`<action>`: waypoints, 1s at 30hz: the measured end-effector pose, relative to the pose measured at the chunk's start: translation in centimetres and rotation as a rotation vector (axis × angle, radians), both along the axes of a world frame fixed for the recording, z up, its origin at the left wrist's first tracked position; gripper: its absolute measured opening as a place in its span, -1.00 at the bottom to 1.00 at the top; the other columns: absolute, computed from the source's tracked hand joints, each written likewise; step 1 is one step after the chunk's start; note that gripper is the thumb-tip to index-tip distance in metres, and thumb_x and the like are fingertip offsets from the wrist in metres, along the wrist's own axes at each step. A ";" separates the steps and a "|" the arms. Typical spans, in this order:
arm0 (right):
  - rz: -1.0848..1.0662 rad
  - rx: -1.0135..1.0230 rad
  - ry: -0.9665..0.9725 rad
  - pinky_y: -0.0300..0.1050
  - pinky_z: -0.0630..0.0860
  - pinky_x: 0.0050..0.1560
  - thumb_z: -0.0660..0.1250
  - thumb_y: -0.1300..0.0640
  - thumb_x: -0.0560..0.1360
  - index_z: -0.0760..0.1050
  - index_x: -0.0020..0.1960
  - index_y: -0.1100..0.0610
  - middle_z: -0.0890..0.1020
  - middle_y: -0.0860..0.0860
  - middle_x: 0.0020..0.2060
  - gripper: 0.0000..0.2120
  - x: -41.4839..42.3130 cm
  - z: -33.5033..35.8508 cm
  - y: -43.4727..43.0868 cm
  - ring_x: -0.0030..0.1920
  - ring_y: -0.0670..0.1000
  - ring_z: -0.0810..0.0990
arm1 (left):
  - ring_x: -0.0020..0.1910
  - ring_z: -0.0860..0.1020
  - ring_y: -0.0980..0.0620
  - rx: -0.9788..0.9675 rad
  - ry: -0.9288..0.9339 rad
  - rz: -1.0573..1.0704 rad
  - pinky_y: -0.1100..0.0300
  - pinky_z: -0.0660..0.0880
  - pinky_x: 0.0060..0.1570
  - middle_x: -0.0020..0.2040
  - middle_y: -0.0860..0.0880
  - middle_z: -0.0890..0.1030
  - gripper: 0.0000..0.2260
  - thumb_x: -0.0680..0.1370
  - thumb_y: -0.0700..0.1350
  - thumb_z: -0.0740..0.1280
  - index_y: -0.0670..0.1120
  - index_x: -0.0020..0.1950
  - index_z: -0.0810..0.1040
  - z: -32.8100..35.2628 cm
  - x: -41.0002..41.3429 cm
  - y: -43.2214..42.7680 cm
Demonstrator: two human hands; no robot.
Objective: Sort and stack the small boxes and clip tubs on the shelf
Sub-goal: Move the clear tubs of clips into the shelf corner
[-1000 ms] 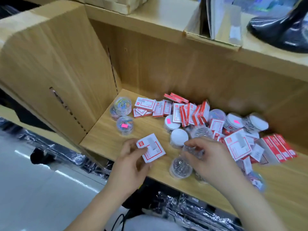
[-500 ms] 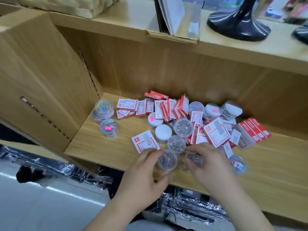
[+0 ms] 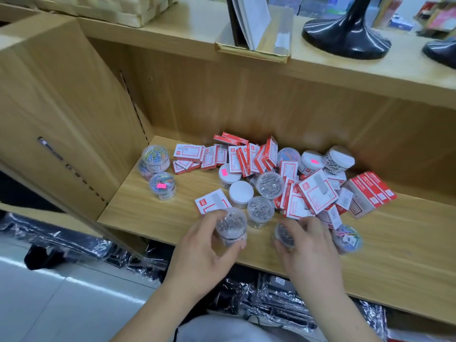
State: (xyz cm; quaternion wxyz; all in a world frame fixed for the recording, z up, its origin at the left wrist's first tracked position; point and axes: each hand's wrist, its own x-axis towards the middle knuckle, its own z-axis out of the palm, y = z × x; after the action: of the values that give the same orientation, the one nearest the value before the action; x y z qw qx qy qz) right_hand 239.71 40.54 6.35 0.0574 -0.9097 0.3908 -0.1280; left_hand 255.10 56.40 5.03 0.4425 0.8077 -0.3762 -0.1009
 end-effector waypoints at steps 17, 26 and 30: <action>0.566 0.367 -0.138 0.06 0.56 -0.04 0.47 0.01 0.40 0.49 0.14 -0.08 0.42 -0.11 0.10 -0.66 19.3 -0.9 7.5 0.16 0.01 0.51 | -0.09 0.60 0.16 0.047 -0.025 0.433 0.18 0.55 -0.07 0.08 0.16 0.61 -0.50 0.48 0.00 0.51 0.24 0.35 0.42 -2.7 11.1 8.6; 0.538 0.430 -0.288 0.03 0.53 0.06 0.52 0.13 0.37 0.52 0.13 -0.07 0.45 -0.06 0.10 -0.62 25.4 -2.9 7.8 0.12 0.06 0.55 | 0.08 0.61 0.00 -0.014 -0.069 0.411 0.00 0.60 0.10 0.22 0.05 0.49 -0.53 0.52 -0.19 0.36 0.06 0.42 0.45 -3.5 14.2 9.4; 0.488 0.481 -0.251 0.06 0.52 0.11 0.56 0.04 0.33 0.49 0.28 -0.03 0.46 -0.05 0.15 -0.44 26.1 -1.6 7.6 0.17 0.05 0.53 | 0.16 0.58 0.03 -0.006 -0.042 0.388 0.06 0.56 0.15 0.26 0.07 0.50 -0.48 0.54 -0.19 0.37 0.03 0.49 0.41 -2.9 13.9 9.7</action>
State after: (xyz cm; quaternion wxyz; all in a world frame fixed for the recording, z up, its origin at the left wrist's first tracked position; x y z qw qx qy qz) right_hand 265.81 48.12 4.74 0.3459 -0.9140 0.1710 -0.1257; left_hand 269.01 66.09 2.14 0.4483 0.8656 -0.2231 0.0043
